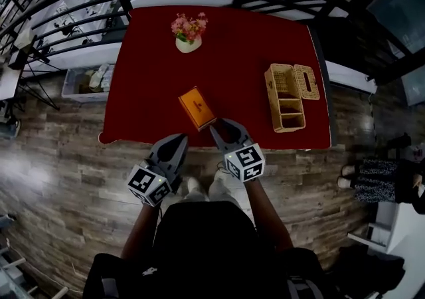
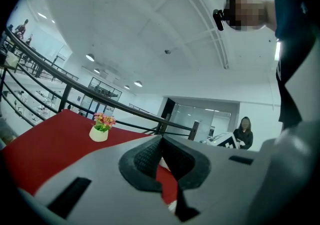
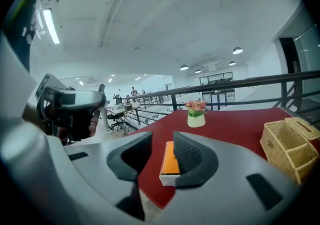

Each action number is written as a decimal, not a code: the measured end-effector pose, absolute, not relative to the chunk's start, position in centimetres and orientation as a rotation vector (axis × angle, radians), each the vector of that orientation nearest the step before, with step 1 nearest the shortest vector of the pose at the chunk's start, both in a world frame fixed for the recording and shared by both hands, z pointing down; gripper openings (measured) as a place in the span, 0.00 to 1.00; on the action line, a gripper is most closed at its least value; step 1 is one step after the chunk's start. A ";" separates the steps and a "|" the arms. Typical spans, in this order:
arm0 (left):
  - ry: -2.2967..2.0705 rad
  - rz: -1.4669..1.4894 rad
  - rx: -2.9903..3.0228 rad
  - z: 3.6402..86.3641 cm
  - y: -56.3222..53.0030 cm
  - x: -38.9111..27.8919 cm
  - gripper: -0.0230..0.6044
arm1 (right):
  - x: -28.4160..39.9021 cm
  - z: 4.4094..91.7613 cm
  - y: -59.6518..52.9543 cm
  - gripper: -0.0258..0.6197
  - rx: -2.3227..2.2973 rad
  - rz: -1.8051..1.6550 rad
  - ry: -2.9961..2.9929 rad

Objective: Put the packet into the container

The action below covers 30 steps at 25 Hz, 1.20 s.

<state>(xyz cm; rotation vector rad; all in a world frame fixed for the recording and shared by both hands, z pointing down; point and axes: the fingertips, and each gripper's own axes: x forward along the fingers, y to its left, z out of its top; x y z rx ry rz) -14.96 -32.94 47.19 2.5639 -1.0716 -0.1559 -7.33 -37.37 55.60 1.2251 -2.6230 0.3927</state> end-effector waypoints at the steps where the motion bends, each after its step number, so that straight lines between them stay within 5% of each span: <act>1: -1.086 -0.156 2.561 47.5 -33.1 -15.2 0.05 | -7.9 56.6 -38.0 0.26 1.198 0.413 -2.613; 8: -1.157 -0.114 2.545 48.0 -34.1 -15.2 0.05 | -10.5 64.3 -43.1 0.61 1.051 0.448 -2.398; 11: -1.189 -0.096 2.527 48.3 -34.3 -15.4 0.05 | -11.3 66.9 -44.4 0.68 1.031 0.463 -2.298; 23: -1.299 -0.092 2.502 49.3 -34.8 -17.3 0.05 | -12.4 73.8 -45.8 0.76 0.990 0.555 -2.037; 28: -1.324 -0.097 2.484 49.4 -35.0 -18.0 0.05 | -12.5 74.1 -45.7 0.75 0.971 0.556 -2.029; 30: -1.329 -0.102 2.478 49.3 -35.0 -18.2 0.05 | -12.1 73.6 -45.8 0.67 0.982 0.559 -2.021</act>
